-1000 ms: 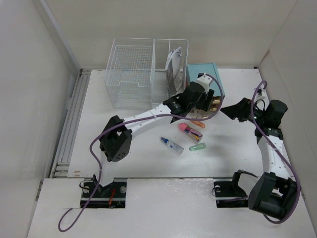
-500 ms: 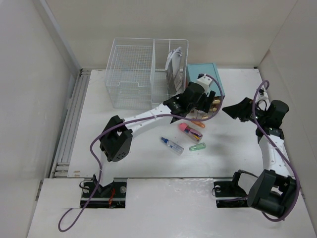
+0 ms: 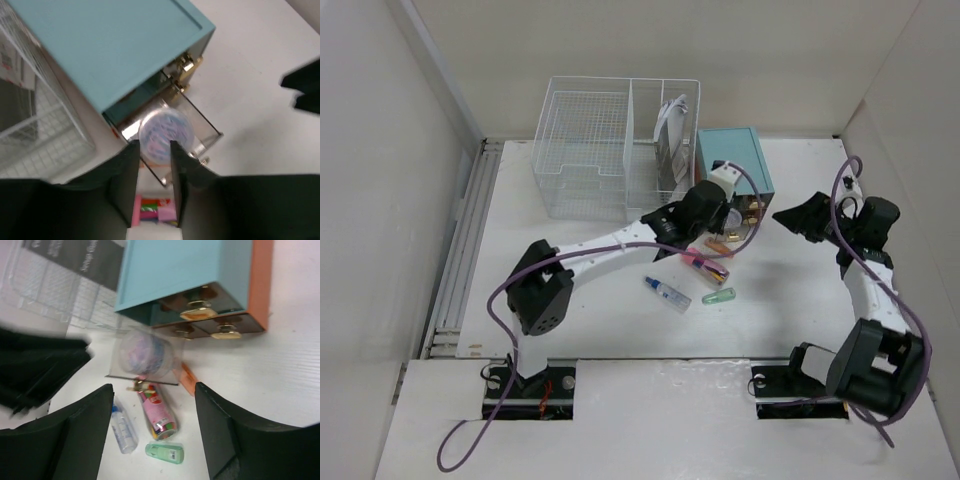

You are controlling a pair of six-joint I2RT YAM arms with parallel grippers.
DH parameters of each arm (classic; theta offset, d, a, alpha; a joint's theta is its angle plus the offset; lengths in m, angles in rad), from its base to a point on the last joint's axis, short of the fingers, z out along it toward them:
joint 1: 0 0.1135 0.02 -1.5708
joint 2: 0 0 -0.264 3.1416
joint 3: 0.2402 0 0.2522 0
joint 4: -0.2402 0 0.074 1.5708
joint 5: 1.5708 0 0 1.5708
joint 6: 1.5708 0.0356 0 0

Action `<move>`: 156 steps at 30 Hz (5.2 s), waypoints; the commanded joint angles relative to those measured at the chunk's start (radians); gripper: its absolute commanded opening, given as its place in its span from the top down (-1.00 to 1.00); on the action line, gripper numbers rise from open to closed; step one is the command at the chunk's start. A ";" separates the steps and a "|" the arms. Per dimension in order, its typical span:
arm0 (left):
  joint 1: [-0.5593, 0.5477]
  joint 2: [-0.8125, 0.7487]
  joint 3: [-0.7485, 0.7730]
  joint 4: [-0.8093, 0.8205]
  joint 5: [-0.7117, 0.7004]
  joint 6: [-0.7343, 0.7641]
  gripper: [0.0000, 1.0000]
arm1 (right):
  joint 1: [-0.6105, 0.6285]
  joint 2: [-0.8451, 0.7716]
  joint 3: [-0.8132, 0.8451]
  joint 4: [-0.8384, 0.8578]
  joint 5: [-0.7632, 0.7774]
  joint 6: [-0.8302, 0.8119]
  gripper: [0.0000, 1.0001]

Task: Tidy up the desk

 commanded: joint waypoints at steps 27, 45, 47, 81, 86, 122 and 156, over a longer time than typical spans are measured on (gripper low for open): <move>-0.079 -0.026 -0.277 0.288 0.160 -0.120 0.32 | 0.266 0.522 0.248 0.297 0.381 0.183 -0.35; 0.002 0.117 -0.129 0.313 -0.044 -0.169 0.30 | 0.272 0.352 0.065 0.367 0.414 0.165 0.52; 0.011 0.126 -0.119 0.313 -0.044 -0.169 0.30 | 0.263 0.315 0.038 0.315 0.414 0.139 0.52; 0.038 0.063 -0.178 0.283 -0.024 -0.140 -0.03 | 0.188 0.058 -0.050 -0.080 0.083 -0.076 -0.94; -0.040 -0.107 -0.276 0.255 -0.083 -0.140 -0.06 | 0.188 -0.038 -0.031 -0.191 0.072 -0.110 -0.63; -0.347 -0.911 -0.984 -0.191 -0.452 -0.858 -0.03 | 1.038 0.554 0.489 -0.542 0.977 -0.743 -0.56; -0.375 -0.948 -1.023 -0.218 -0.452 -0.889 -0.06 | 0.891 0.354 0.680 -0.645 0.645 -0.832 0.61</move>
